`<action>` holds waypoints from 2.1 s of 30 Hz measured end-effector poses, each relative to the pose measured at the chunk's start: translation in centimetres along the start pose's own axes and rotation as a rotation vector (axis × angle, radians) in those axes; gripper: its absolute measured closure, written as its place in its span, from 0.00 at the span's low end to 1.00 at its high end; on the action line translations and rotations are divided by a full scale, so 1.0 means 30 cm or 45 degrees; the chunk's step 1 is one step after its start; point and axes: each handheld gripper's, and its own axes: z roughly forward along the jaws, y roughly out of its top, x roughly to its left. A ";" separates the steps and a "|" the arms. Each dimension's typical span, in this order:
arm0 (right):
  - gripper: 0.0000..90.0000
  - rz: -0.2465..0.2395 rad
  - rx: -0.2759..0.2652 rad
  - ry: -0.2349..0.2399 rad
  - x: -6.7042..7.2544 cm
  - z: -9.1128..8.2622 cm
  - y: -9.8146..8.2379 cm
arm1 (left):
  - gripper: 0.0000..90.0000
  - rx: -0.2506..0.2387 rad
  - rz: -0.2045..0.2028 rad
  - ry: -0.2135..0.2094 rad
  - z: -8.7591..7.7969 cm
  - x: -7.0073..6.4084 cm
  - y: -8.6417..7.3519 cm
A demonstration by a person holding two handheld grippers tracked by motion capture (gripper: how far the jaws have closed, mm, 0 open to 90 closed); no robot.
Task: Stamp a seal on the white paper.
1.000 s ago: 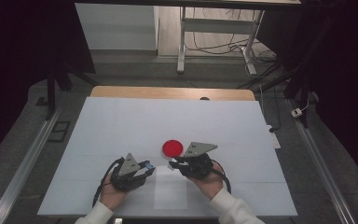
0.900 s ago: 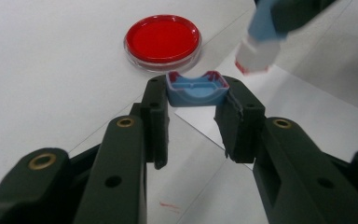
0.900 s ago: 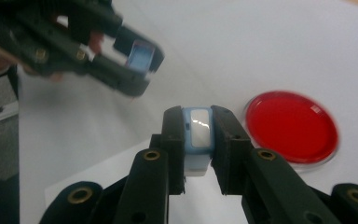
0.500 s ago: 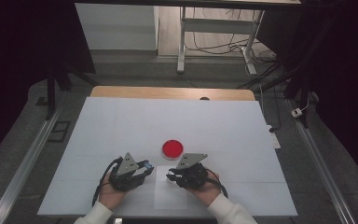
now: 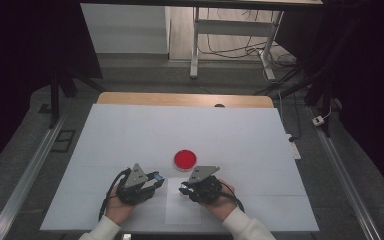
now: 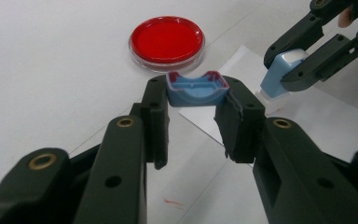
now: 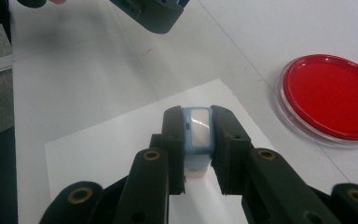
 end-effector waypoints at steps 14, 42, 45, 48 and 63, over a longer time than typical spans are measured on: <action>0.84 0.006 0.039 0.003 -0.001 0.014 -0.001 | 0.71 -0.003 -0.005 0.003 -0.005 0.006 -0.003; 0.84 -0.019 0.028 -0.026 0.015 0.018 -0.006 | 0.71 -0.009 -0.002 0.009 -0.013 -0.002 -0.004; 0.84 -0.010 0.027 -0.018 0.009 0.018 -0.006 | 0.71 -0.012 -0.004 0.011 -0.017 -0.001 -0.004; 0.84 -0.010 0.034 -0.015 0.009 0.017 -0.004 | 0.71 -0.015 -0.007 0.017 -0.020 0.003 -0.005; 0.84 -0.015 0.022 -0.018 0.009 0.015 -0.005 | 0.71 -0.017 -0.014 0.019 -0.025 0.010 -0.010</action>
